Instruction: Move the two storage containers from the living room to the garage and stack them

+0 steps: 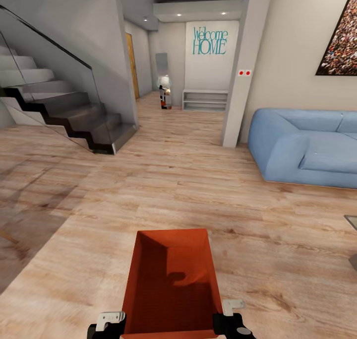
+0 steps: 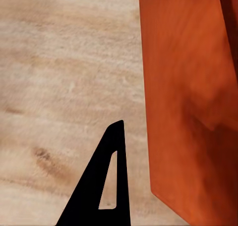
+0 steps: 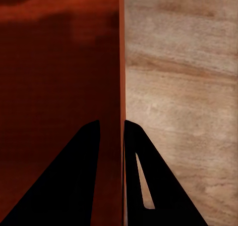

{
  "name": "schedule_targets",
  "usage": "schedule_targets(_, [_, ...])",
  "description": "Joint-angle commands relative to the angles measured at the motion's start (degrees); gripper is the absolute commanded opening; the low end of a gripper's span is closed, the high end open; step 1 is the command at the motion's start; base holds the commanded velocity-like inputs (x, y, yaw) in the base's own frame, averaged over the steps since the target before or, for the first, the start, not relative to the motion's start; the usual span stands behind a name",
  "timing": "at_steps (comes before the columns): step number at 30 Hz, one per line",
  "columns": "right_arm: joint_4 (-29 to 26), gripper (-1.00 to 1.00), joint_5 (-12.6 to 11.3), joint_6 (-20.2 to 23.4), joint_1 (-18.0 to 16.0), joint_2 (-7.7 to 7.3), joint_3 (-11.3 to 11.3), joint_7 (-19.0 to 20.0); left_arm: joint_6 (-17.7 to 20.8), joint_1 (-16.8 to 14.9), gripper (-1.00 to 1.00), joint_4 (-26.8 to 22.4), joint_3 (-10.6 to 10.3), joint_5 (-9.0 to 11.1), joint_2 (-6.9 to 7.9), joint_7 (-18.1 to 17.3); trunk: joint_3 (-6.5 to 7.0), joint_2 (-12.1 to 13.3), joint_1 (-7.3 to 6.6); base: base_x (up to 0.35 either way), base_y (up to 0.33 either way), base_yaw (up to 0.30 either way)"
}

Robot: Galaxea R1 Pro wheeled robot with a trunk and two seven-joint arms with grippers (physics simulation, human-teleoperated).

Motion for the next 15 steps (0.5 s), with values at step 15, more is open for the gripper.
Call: schedule_targets(15, [0.0,-1.00,0.1,-0.1,0.0,0.01,-0.2,-0.3,-0.2,0.0,-1.00,0.1,0.5,0.2,0.01,0.1,-0.04,0.0,0.02,0.329,0.000,0.001])
